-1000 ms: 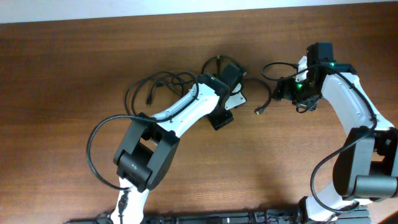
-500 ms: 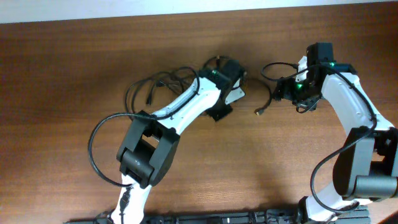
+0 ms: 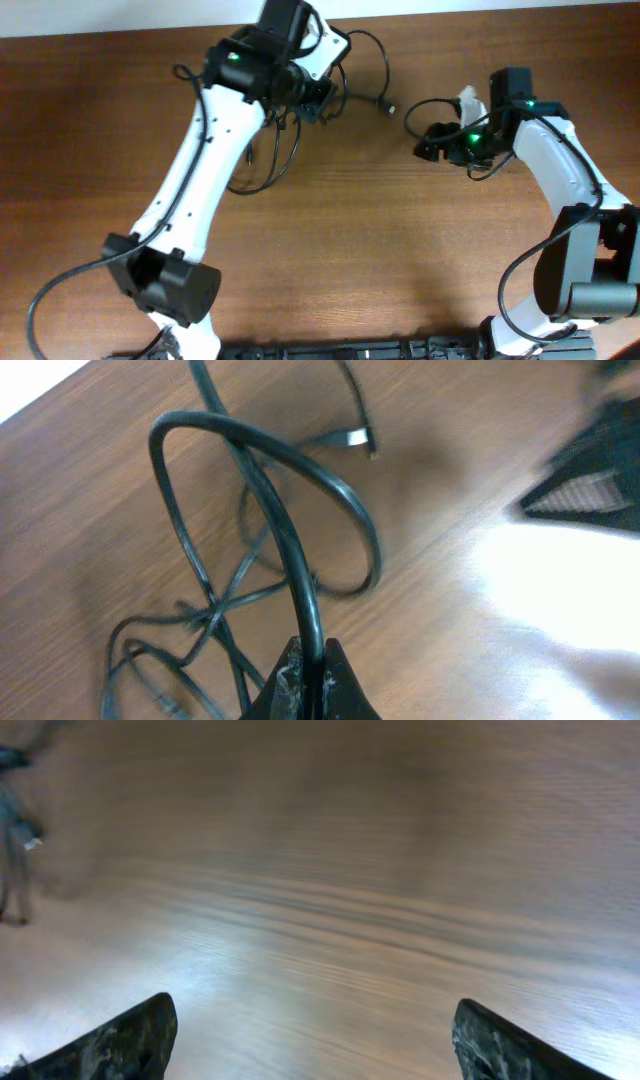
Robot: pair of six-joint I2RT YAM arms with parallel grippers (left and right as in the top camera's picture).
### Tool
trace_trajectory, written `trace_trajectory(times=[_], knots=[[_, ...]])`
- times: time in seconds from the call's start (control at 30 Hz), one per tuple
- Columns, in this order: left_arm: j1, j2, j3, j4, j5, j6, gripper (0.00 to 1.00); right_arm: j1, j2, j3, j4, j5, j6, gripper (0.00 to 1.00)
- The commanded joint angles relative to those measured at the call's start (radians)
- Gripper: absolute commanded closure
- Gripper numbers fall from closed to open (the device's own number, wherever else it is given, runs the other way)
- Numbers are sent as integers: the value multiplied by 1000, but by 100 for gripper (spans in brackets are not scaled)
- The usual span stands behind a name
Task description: Untangle cables
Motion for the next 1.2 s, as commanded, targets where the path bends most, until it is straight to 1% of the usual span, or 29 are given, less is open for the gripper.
trace_trajectory(times=[0.0, 0.03, 0.17, 0.3, 0.37, 0.43, 0.57, 0.6, 0.67, 0.8, 0.97, 1.03, 1.17], knots=[[49, -39, 16, -8, 265, -13, 100, 70, 5, 8, 35, -101, -63, 12], [63, -42, 16, -17, 319, -13, 100, 89, 5, 8, 51, -101, -63, 12], [113, -46, 16, -42, 451, -13, 100, 142, 5, 8, 109, -101, -63, 12], [167, -47, 16, -44, 647, -13, 100, 174, 5, 8, 154, -124, -63, 12], [191, -46, 16, -44, 731, -13, 100, 180, 5, 8, 184, -171, -63, 12], [220, -46, 16, -45, 784, -13, 100, 181, 5, 8, 247, -269, -58, 12], [236, -46, 15, -60, 793, -13, 100, 184, 5, 8, 418, -425, 0, 12], [236, -46, 15, -63, 791, -13, 100, 186, 5, 8, 450, -435, 19, 12], [236, -46, 15, -70, 734, -13, 100, 193, 5, 8, 530, -437, 74, 12], [236, -46, 15, -102, 678, -13, 100, 193, 5, 8, 604, -450, 119, 12], [236, -46, 15, -130, 613, -12, 100, 193, 5, 8, 666, -600, 118, 12], [236, -46, 15, -140, 612, -13, 100, 193, 5, 8, 688, -609, 118, 12], [234, -46, 15, -150, 648, -13, 100, 195, 5, 8, 718, -601, 119, 17]])
